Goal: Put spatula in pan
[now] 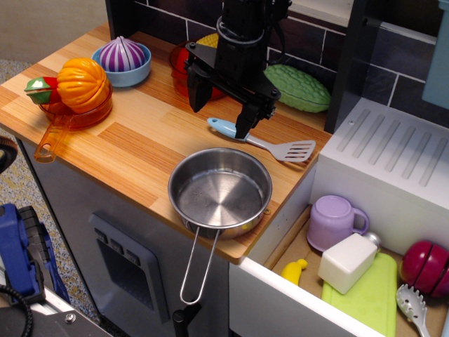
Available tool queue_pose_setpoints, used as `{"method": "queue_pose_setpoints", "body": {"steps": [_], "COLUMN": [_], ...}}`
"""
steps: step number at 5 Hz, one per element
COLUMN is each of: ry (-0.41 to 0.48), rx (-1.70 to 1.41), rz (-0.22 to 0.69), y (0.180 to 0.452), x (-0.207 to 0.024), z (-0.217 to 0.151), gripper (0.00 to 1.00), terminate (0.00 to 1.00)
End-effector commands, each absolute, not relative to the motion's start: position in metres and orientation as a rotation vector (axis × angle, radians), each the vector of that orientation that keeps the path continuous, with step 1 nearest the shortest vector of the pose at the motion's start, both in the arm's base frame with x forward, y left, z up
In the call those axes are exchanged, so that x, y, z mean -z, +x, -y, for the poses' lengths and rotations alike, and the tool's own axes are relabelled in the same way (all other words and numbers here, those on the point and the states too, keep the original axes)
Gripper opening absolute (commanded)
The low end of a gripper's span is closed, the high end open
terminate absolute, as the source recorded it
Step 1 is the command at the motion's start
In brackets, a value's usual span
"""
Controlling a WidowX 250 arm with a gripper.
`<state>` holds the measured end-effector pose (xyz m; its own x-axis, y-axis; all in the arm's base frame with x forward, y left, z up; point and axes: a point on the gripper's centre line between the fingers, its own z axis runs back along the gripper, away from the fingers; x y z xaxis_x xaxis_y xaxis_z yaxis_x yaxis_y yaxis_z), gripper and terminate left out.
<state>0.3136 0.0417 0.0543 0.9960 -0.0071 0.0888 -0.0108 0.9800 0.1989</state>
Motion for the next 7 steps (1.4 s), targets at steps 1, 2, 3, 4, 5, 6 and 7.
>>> {"method": "queue_pose_setpoints", "body": {"steps": [1,2,3,4,5,6,7], "ry": [0.201,0.227,0.236,0.212,0.164,0.158,0.134], "rx": [-0.002,0.172,0.363,0.511,0.617,0.641,0.684], "rz": [0.089,0.111,0.146,0.188,0.24,0.264,0.284], "y": [0.314,0.326,0.339,0.345,0.345,0.343,0.341], "x": [-0.054,-0.063,-0.071,-0.072,-0.061,-0.051,-0.041], "z": [-0.042,-0.047,-0.052,-0.058,-0.063,-0.064,-0.066], "gripper": [1.0,1.0,1.0,1.0,1.0,1.0,1.0], "terminate": [0.0,0.0,0.0,0.0,0.0,0.0,0.0]}}
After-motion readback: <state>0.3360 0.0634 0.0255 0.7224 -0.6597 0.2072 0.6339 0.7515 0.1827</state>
